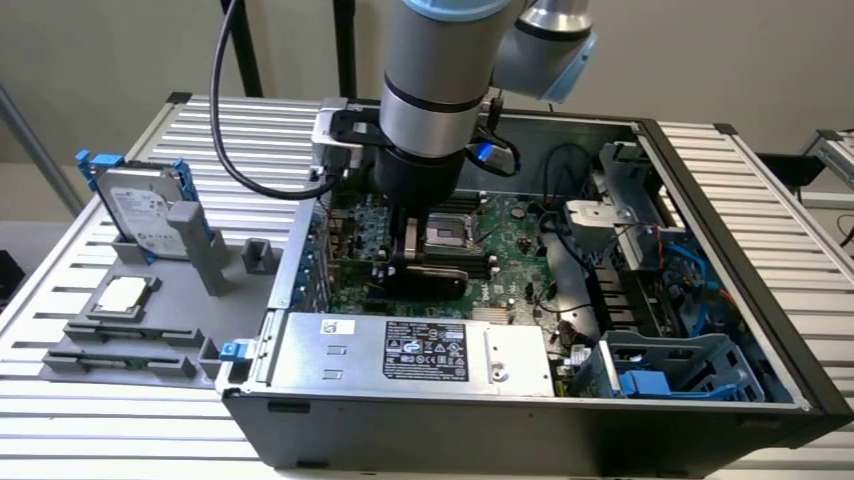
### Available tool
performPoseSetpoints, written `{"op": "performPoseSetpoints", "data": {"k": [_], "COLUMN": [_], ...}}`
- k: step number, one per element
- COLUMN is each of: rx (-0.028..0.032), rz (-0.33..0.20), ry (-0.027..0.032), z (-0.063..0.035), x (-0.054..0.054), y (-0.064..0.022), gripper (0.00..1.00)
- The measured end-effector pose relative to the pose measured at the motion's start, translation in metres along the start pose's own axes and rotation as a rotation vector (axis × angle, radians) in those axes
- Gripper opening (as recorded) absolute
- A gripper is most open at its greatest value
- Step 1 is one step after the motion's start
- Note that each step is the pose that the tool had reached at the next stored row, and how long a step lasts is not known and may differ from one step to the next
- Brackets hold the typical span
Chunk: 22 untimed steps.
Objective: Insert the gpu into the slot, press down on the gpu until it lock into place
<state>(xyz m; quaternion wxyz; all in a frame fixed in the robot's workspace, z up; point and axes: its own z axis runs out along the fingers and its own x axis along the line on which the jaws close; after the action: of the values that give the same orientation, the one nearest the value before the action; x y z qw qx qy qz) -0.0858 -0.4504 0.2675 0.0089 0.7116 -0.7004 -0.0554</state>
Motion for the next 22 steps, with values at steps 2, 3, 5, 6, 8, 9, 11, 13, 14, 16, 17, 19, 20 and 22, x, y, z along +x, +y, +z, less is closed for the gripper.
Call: {"op": "performPoseSetpoints", "data": {"k": [2, 3, 5, 6, 8, 9, 11, 13, 14, 16, 17, 19, 20, 22], "rx": [0.0005, 0.0006, 0.0011, 0.0012, 0.0016, 0.0031, 0.0015, 0.0015, 0.0015, 0.0015, 0.0015, 0.0015, 0.0016, 0.0015], "rz": [0.000, 0.000, 0.000, 0.000, 0.000, 0.000, 0.000, 0.000, 0.000, 0.000, 0.000, 0.000, 0.000, 0.000], "ry": [0.0012, 0.0017, 0.0024, 0.0029, 0.0025, 0.0007, 0.0037, 0.0041, 0.0044, 0.0052, 0.0053, 0.0054, 0.0054, 0.0058], "z": [0.0009, 0.0012, 0.0021, 0.0023, 0.0013, -0.0016, -0.0111, -0.0197, -0.0232, -0.0264, -0.0269, -0.0273, -0.0273, -0.0275], "x": [0.000, 0.000, 0.000, 0.000, 0.000, 0.000, -0.001, -0.001, -0.002, -0.002, -0.002, -0.002, -0.002, -0.002], "y": [0.0000, 0.0001, 0.0002, 0.0002, 0.0003, 0.0005, 0.0015, 0.0022, 0.0025, 0.0028, 0.0029, 0.0029, 0.0029, 0.0030], "gripper": [0.11, 0.11, 0.11, 0.11, 0.11, 0.11, 0.11, 0.11, 0.11, 0.11, 0.11, 0.11, 0.11, 0.11]}}
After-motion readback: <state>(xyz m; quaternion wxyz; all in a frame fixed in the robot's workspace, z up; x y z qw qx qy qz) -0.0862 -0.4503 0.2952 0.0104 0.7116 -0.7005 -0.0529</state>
